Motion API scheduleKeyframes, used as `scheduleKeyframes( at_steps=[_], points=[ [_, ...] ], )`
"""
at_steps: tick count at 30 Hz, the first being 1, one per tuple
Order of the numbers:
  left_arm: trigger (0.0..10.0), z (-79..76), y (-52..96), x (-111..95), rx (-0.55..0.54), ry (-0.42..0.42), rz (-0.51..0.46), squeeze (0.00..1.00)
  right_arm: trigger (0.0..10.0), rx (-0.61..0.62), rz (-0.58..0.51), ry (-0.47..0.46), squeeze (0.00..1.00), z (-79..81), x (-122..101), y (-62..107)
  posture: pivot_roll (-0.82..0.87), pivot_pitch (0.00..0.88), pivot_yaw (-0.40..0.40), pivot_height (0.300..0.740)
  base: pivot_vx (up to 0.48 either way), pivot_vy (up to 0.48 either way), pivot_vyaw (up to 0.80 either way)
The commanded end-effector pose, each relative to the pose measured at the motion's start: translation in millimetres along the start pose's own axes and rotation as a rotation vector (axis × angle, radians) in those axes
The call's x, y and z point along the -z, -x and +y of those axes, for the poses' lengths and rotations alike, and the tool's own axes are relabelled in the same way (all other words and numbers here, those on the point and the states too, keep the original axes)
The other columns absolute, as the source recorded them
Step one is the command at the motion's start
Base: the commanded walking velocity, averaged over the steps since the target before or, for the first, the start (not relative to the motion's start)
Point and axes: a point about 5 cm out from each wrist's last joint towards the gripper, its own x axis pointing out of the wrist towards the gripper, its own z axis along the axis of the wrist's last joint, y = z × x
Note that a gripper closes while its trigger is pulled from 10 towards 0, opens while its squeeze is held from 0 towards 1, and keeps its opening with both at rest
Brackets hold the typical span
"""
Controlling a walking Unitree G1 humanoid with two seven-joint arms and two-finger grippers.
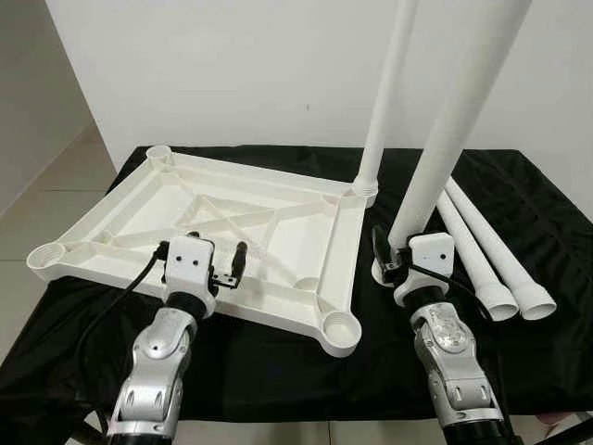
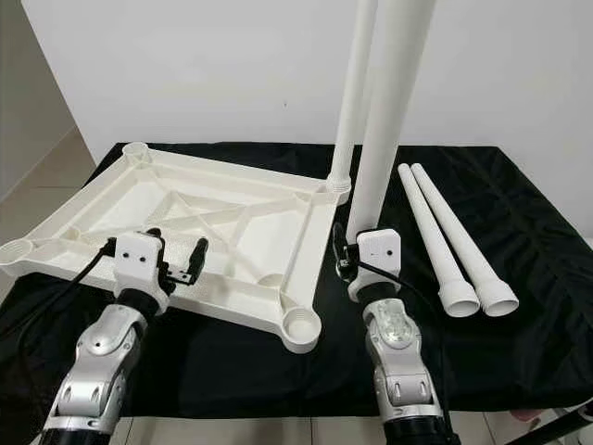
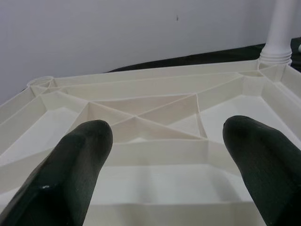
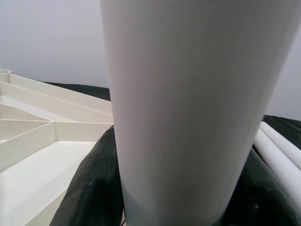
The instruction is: Building children table
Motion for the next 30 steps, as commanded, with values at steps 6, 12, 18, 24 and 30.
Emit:
scheduleKeyframes(
  at_steps=[6,12,18,24,30],
  points=[
    [10.0,4.3,2.4,-6,-0.135,-0.011,-0.031,0.0,10.0,-0.021,-0.017,0.006,0.0,2.3,-4,1.2,-0.04,0.007,0.022,0.74,0.0,0.0,0.0],
    [10.0,1.7,1.9,-7,-0.119,0.006,-0.034,0.0,10.0,-0.022,-0.017,0.011,0.0,0.8,-4,1.4,-0.04,0.014,0.023,0.74,0.0,0.0,0.0],
    [10.0,-1.7,0.1,-12,-0.072,0.058,-0.071,1.0,10.0,-0.023,-0.017,0.022,0.0,-1.4,-5,1.3,-0.05,0.022,0.023,0.74,0.0,0.0,0.0],
    [10.0,-3.6,-4.8,-23,-0.062,0.048,-0.107,0.0,10.0,-0.024,-0.02,0.032,0.0,-3.9,-6,0.8,-0.05,0.025,0.022,0.74,0.0,0.0,0.0],
    [10.0,-22.7,-3.4,-29,0.119,0.011,-0.143,0.0,10.0,-0.031,-0.023,0.04,0.0,-4.7,-7,-0.3,-0.05,0.018,0.021,0.74,0.0,0.0,0.0]
  ],
)
